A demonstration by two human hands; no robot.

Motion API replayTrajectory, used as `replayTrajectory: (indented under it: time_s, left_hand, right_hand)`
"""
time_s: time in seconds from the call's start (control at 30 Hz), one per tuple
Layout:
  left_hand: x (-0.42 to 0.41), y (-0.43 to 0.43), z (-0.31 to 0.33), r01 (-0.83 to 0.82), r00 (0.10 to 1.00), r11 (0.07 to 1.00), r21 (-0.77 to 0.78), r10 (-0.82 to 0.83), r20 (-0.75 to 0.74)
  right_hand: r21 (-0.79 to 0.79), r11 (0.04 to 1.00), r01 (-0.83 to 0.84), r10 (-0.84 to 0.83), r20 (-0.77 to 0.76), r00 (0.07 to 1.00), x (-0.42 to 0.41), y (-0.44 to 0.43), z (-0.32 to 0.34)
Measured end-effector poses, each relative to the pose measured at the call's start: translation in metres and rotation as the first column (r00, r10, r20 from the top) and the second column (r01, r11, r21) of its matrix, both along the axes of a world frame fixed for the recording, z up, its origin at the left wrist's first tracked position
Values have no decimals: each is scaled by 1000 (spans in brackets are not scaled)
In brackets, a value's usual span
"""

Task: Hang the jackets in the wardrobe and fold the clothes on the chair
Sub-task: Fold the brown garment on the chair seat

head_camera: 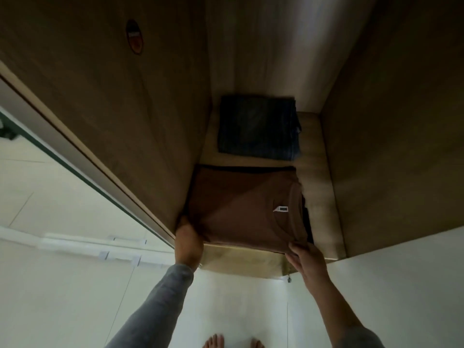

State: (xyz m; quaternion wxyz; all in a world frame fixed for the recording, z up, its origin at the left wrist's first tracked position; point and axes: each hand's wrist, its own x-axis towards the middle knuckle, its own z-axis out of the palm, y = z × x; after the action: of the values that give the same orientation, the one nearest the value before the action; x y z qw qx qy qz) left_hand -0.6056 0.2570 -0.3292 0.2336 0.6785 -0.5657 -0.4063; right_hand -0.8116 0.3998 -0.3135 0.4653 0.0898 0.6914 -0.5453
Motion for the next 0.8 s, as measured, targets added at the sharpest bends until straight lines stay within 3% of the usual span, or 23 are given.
replayTrajectory:
  time_s: [0.07, 0.13, 0.2, 0.3, 0.43, 0.47, 0.53, 0.8]
  left_hand:
    - [-3, 6, 8, 43, 996, 994, -102, -34, 84]
    - [-5, 11, 10, 105, 978, 955, -278, -49, 201]
    - [-9, 17, 14, 188, 968, 918, -349, -113, 225]
    - [-24, 7, 6, 458, 874, 800, -388, -327, 358]
    - [-34, -25, -31, 764, 584, 597, -245, -478, 656]
    - [-28, -30, -41, 792, 534, 575, -208, -486, 692]
    - [-17, -38, -57, 799, 529, 567, -201, -503, 684]
    - [-18, -55, -61, 772, 569, 579, -262, -445, 692]
  right_hand:
    - [221, 969, -112, 185, -348, 919, 1, 1, -3]
    - [346, 935, -74, 300, -662, 686, 6, 1, -1]
    - [307, 950, -58, 298, -837, 458, 12, -5, 2]
    - [309, 923, -228, 344, -929, 134, 20, -32, 2]
    - [639, 694, -332, 610, -767, -200, 17, -68, -31]
    - [703, 640, -309, 662, -709, -243, 15, -70, -42]
    - [763, 590, -266, 706, -647, -290, 8, -66, -63]
    - [742, 633, -220, 673, -668, -317, -2, -78, -73]
